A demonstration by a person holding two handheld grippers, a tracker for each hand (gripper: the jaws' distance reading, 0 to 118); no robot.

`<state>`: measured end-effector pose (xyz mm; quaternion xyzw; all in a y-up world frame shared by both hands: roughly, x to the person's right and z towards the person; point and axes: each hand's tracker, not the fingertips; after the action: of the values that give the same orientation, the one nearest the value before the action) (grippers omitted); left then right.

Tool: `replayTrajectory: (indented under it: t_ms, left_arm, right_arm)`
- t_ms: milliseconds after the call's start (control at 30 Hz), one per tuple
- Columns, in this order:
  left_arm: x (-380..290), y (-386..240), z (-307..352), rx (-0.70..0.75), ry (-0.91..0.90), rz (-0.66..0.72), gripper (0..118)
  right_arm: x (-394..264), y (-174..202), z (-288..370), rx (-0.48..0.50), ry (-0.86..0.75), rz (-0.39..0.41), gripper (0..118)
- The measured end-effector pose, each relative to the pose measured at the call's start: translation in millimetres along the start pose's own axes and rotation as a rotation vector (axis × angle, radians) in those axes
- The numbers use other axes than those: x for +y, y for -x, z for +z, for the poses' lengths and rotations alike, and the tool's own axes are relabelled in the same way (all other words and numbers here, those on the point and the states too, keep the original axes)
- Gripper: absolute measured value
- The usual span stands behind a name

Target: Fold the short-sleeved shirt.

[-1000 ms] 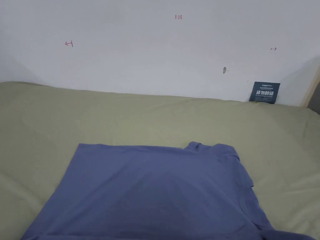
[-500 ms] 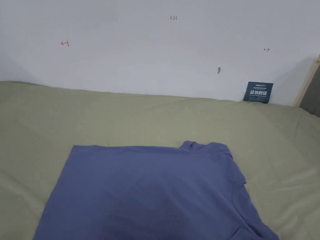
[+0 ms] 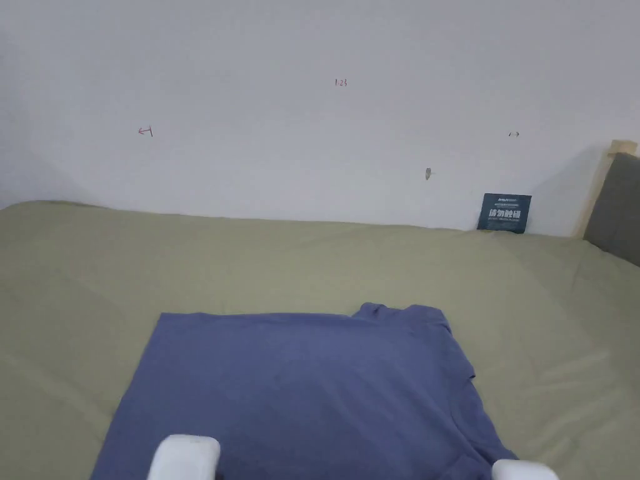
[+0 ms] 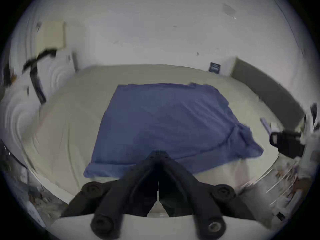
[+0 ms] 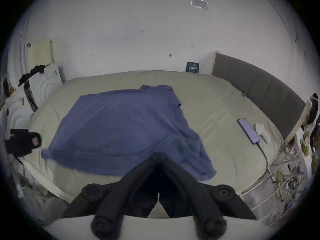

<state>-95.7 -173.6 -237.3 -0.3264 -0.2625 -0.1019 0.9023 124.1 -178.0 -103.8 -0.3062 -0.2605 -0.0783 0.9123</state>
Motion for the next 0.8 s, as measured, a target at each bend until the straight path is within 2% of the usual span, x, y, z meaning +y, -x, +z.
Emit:
replayTrajectory:
  t_ms: [33, 100, 233, 400, 533, 667, 733, 767, 800]
  left_arm:
    - [-13, -11, 3, -0.039, 0.004, 0.024, 0]
    - [-34, -25, 5, -0.053, 0.035, 0.043, 0]
    - [-73, -40, 12, -0.048, 0.102, 0.011, 0]
    - [-92, -30, 18, -0.041, 0.143, 0.061, 0]
    - [-76, -9, 18, -0.027, 0.131, 0.078, 0]
    - [-38, 53, 17, -0.013, 0.102, 0.112, 1]
    - [-14, 95, 19, -0.014, 0.083, 0.121, 16]
    - [-5, 118, 21, -0.020, 0.040, 0.136, 27]
    - [1, 137, 22, -0.024, 0.038, 0.132, 46]
  right_arm:
    - [-9, 5, 1, 0.035, 0.019, 0.028, 1]
    - [-29, 16, 3, 0.029, 0.059, 0.080, 1]
    - [-65, 26, 14, 0.073, 0.097, 0.070, 1]
    - [-83, 31, 19, 0.099, 0.130, 0.088, 1]
    - [-71, 29, 21, 0.109, 0.101, 0.091, 1]
    - [-51, 18, 28, 0.135, 0.028, 0.062, 1]
    - [-39, 10, 29, 0.136, 0.001, 0.055, 2]
    - [-34, 5, 29, 0.135, -0.015, 0.044, 2]
    - [-28, 1, 29, 0.130, -0.027, 0.038, 2]
